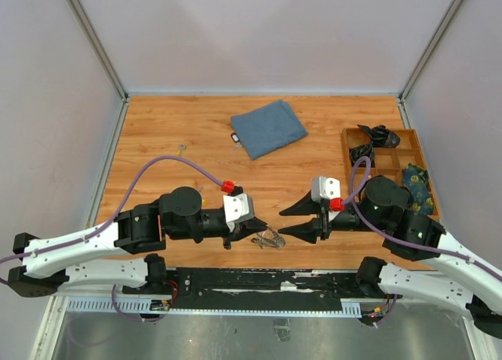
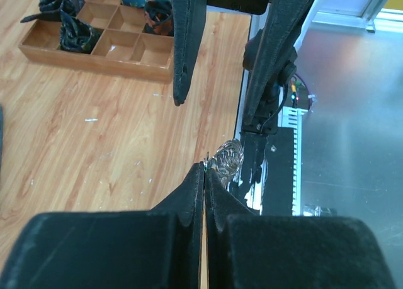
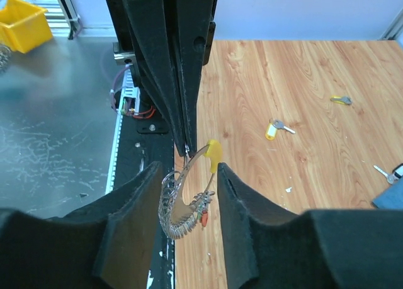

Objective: Put the keys on the keyring

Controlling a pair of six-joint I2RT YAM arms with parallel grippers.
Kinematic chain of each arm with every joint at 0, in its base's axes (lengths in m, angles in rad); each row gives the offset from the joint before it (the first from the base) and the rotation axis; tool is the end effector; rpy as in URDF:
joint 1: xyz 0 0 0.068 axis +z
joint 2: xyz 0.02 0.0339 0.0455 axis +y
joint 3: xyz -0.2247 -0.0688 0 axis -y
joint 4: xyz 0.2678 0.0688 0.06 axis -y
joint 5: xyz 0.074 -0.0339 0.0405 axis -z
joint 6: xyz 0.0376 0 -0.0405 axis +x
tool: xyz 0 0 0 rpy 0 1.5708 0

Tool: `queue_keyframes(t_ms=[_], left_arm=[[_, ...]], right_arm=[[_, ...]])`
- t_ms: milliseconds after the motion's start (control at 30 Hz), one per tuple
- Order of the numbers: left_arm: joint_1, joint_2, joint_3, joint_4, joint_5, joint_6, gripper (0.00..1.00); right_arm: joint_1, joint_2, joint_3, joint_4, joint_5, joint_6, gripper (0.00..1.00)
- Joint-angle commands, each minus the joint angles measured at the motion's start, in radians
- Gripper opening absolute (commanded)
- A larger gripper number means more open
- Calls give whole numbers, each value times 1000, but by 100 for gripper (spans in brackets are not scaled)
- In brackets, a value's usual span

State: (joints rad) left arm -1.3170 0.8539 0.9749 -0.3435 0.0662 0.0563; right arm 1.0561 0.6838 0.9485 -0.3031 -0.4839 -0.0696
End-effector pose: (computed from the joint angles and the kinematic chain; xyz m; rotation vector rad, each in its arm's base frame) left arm 0.0578 -0.2327 0.3502 1.2418 1.4358 -0.9445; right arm 0.0812 0.1790 0.3793 -1.2365 1.2105 1.1331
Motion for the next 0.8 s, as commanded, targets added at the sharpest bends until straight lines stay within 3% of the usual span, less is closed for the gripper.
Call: queue_keyframes(t_ms=[0,233,567,767], left_arm=[[-7,-14,6,81,5,-9,1],[-7,-24,-1,106,8,-12,1],[-7,-52,0,139,73,-4,1],[-7,-50,1,139,75,1,1]], right_arm=[[-19,-23,-24,80,-64,48,43],[-19,-70,-67,97,-36,19,52],[-19,-27,-64,164,-70,46,36],[-19,-21,-55,185,-105,68,32]])
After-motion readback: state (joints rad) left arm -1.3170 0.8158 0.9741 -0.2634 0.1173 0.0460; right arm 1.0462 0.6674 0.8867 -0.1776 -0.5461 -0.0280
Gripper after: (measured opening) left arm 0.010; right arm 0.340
